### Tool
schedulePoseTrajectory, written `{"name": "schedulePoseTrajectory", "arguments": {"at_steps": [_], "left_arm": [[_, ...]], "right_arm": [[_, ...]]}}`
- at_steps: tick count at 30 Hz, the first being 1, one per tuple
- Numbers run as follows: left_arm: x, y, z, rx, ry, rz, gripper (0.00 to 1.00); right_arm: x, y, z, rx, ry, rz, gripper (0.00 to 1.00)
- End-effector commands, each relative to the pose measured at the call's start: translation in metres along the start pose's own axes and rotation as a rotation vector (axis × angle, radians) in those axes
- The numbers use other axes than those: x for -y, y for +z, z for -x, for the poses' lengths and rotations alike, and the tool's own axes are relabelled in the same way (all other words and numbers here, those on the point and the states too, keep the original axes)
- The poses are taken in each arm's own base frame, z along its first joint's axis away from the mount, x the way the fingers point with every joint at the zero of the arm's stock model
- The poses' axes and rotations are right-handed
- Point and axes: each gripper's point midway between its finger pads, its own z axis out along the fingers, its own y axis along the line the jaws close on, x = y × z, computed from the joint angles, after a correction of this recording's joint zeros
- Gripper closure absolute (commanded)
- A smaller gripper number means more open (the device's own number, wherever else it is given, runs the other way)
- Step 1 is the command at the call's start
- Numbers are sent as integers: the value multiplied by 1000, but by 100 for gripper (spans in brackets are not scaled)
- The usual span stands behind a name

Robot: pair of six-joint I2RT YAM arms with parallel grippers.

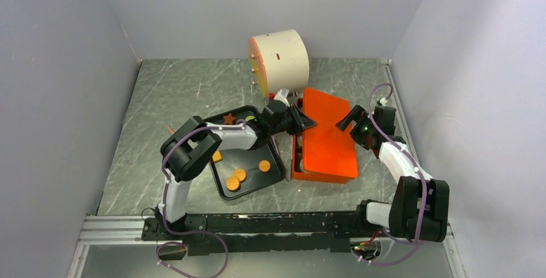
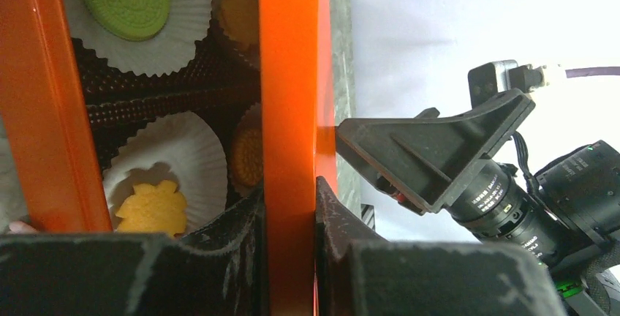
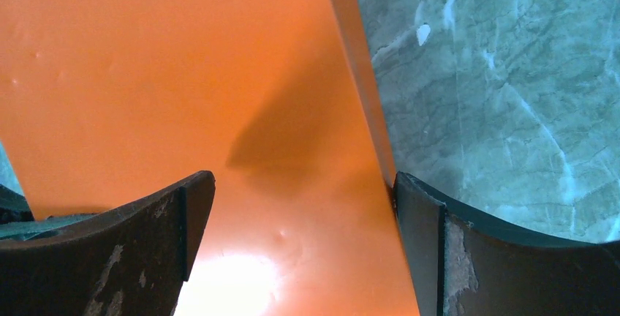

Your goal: Pack the cookies

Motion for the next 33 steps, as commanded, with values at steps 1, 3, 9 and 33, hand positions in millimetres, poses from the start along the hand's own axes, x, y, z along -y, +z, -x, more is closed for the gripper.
{"name": "schedulePoseTrajectory", "arguments": {"at_steps": [1, 3, 9, 33], "left_arm": [[-1, -10, 29, 67, 62, 68, 93], [-4, -12, 31, 68, 68, 84, 91], [-9, -19, 39, 74, 130, 165, 80], [-31, -65, 56, 103, 252, 416, 42]], "right_arm": [[-23, -8, 14, 31, -22, 80, 2], [-24, -10, 13, 31, -25, 84, 3], [-29, -12, 9, 9, -46, 92, 3], [-38, -1, -4, -39, -136, 100, 6]]}}
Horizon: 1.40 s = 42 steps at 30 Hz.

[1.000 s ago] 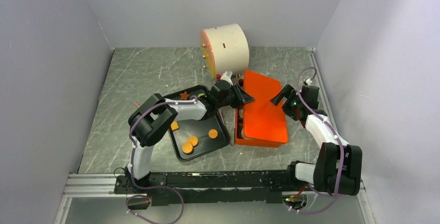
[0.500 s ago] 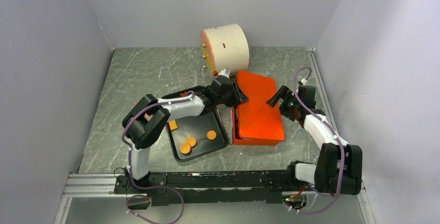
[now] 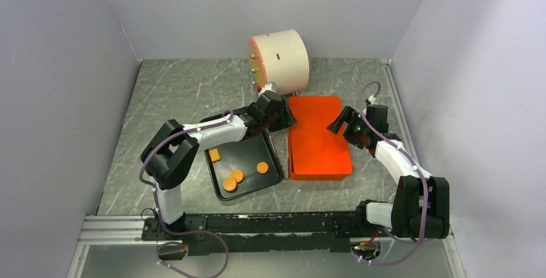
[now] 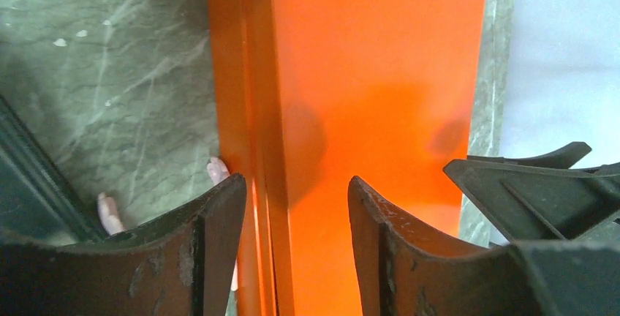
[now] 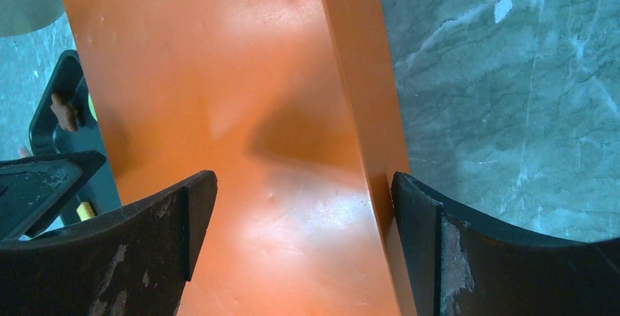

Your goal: Pack the cookies

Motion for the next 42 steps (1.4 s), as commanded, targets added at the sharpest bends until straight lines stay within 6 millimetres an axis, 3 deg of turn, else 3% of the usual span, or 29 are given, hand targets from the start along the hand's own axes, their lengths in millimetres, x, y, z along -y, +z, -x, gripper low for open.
{"name": "schedulePoseTrajectory", "arguments": {"at_steps": [1, 12, 20, 26, 33, 42], "left_arm": [[4, -17, 17, 46, 53, 26, 41], [-1, -2, -27, -129, 35, -49, 48], [-9, -8, -29, -114, 38, -41, 58], [-30, -9, -30, -100, 65, 38, 56], [-19, -9, -15, -65, 62, 8, 54], [-2, 3, 29, 35, 29, -53, 54]], "right_arm": [[-15, -2, 18, 42, -46, 31, 6], [-19, -3, 21, 44, -39, 5, 6], [-22, -1, 12, 37, -56, -20, 7], [-11, 5, 9, 31, -61, -60, 7], [-18, 4, 34, 93, -76, -74, 6], [-37, 12, 82, 195, -61, -15, 4]]}}
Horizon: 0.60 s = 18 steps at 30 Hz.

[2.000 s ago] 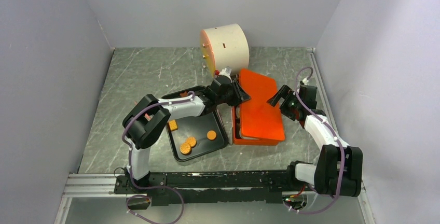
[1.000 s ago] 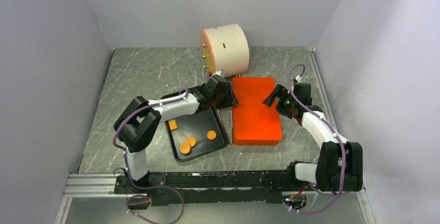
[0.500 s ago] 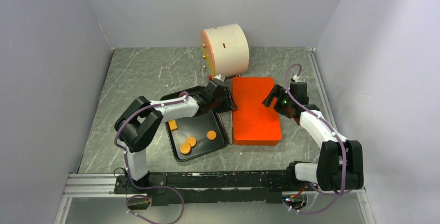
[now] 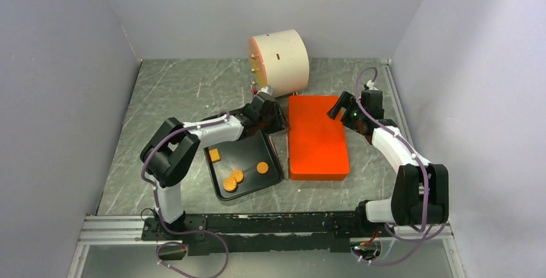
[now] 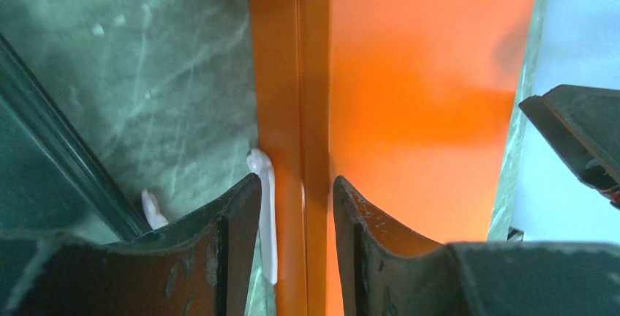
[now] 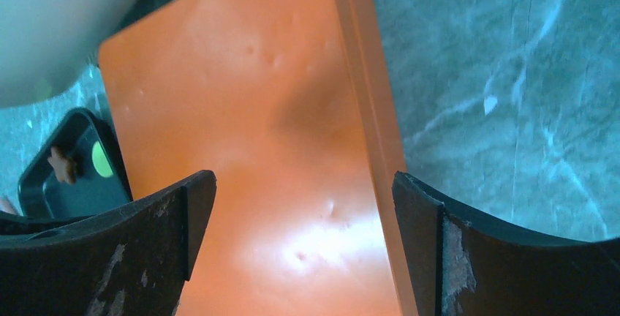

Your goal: Pack the cookies

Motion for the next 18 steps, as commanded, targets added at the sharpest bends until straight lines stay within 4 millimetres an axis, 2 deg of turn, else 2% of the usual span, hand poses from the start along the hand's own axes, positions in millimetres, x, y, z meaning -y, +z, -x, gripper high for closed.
{"name": "schedulePoseTrajectory", "arguments": {"at_steps": [1, 4, 8, 13, 18], "left_arm": [[28, 0, 49, 136, 11, -65, 54], [37, 4, 63, 181, 25, -86, 55], [47, 11, 75, 226, 34, -113, 56], [41, 25, 91, 300, 16, -70, 57], [31, 36, 100, 351, -8, -17, 59]], "right_arm": [[-16, 7, 46, 115, 11, 57, 4], [-17, 15, 65, 144, 36, 76, 4], [-22, 32, 79, 154, 42, 105, 4], [-25, 56, 86, 141, 65, 128, 7], [-21, 76, 84, 115, 73, 121, 12]]}}
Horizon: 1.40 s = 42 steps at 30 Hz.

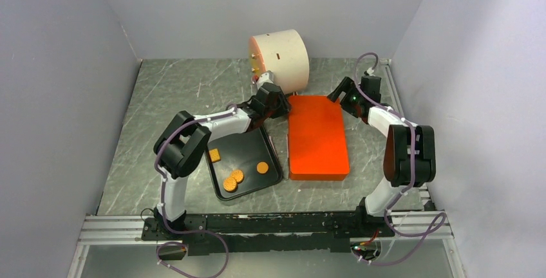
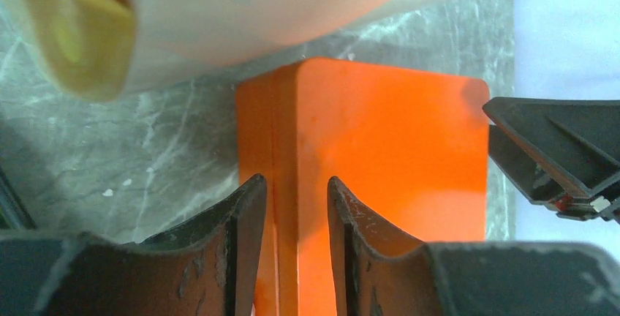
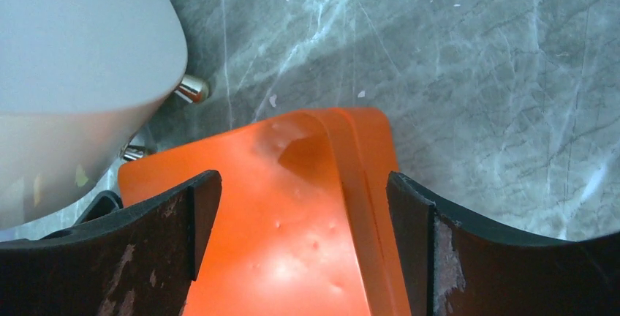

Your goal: Pack the cookies

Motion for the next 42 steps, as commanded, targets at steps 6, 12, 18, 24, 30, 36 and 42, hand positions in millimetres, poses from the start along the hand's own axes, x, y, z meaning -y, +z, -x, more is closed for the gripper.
{"name": "schedulePoseTrajectory", "arguments": {"at_steps": [6, 12, 18, 24, 30, 36, 42], "left_arm": [[5, 24, 20, 105, -6, 22, 62], [-21, 36, 15, 112, 15, 131, 65], [-49, 46, -8, 88, 2, 200, 70], [-64, 47, -39, 34, 18, 244, 71], [-88, 38, -59, -16, 32, 332, 77], [-88, 21, -54, -20, 53, 338, 78], [-30, -10, 1, 96, 58, 188, 66]], "right_arm": [[-2, 20, 13, 33, -5, 30, 23], [22, 29, -6, -9, -10, -40, 34], [45, 39, -31, -77, -15, -106, 44], [66, 37, -60, -161, -22, -201, 48], [71, 29, -82, -213, -61, -275, 49], [61, 17, -73, -177, -71, -265, 47], [20, -11, -22, -37, -91, -181, 42]]}}
